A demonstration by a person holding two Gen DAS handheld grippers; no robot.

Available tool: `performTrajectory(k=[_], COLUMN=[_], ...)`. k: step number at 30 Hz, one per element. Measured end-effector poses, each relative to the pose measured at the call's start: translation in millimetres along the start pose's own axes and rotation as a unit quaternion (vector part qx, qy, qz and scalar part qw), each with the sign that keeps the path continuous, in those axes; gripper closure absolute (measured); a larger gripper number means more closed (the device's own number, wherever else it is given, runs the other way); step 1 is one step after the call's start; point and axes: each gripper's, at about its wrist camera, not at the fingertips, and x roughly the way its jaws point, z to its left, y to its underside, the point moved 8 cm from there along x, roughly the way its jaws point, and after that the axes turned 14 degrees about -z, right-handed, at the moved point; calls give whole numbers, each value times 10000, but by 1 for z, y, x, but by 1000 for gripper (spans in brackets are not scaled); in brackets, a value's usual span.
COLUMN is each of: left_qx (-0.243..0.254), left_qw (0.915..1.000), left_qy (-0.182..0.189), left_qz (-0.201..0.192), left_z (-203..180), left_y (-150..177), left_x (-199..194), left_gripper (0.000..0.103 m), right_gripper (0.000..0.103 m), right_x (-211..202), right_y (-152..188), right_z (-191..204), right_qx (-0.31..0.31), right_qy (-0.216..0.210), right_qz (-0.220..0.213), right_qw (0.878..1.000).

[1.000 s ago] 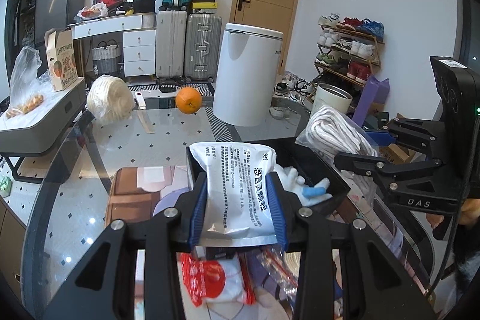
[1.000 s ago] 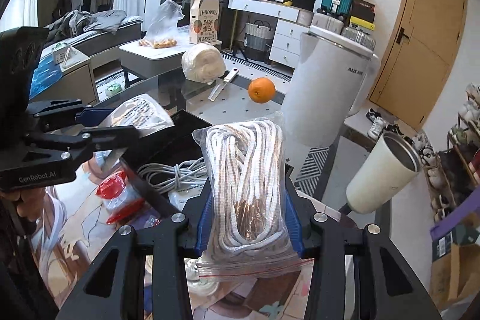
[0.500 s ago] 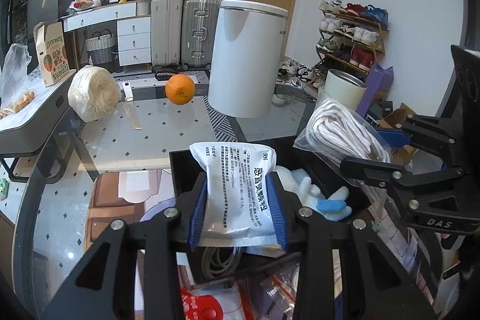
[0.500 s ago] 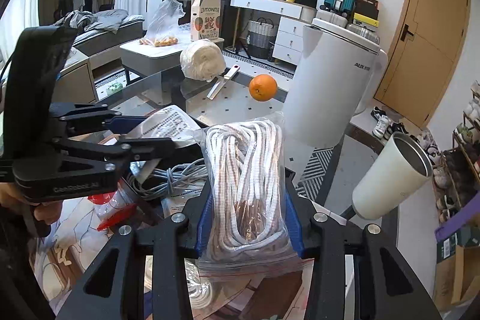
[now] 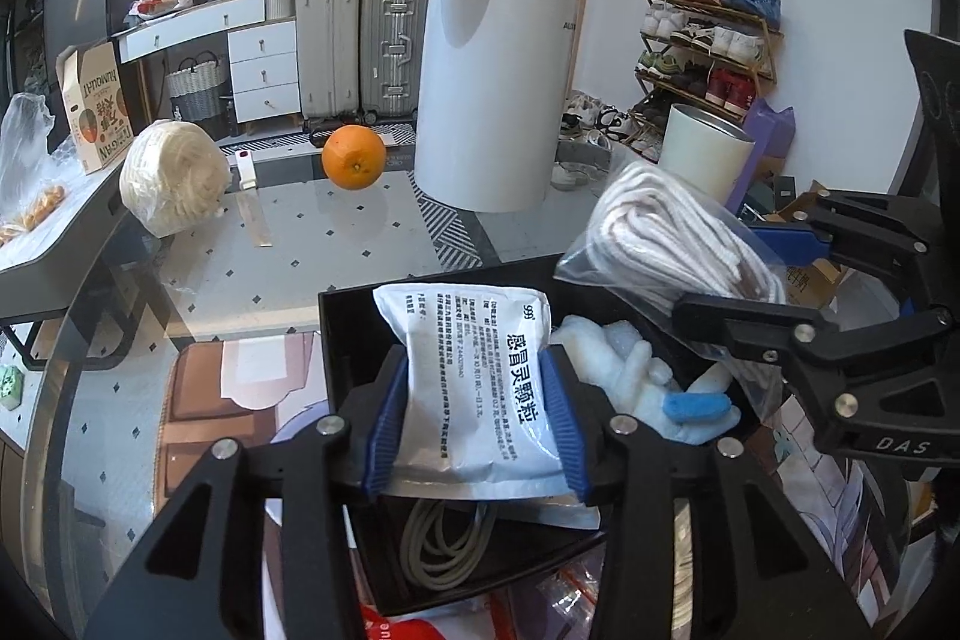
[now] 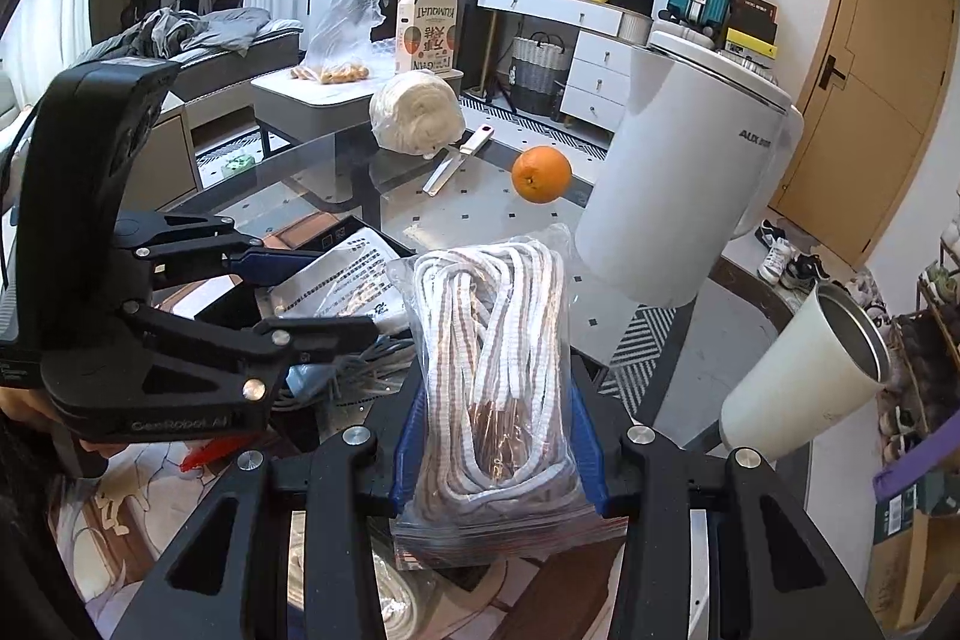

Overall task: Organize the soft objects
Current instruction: 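Open both grippers to drop the rope bag and sachet into the box, then withdraw both grippers and move toward the red package and white rope bag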

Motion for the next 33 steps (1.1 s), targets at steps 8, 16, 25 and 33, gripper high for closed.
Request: performTrajectory(k=[8,16,25,33], left_qx=[110,9,-207,-237], left_qw=[9998,9988,9976,9978], left_qy=[-79,-419,-643,-608], left_qz=[-149,-263,-158,-128], left_z=[5,26,48,46], left_y=[-5,5,33,40], left_x=[-20,-46,-63,-65], left_gripper=[23,0,0,0], right_gripper=[61,61,46,35], right_x=[9,18,42,29], right_y=[1,-6,-4,-1], right_z=[7,30,54,37], right_qx=[-55,-511,-911,-983], right_qy=[-136,-517,-648,-203], right_qz=[53,83,346,379], right_qw=[9999,9973,9931,9942])
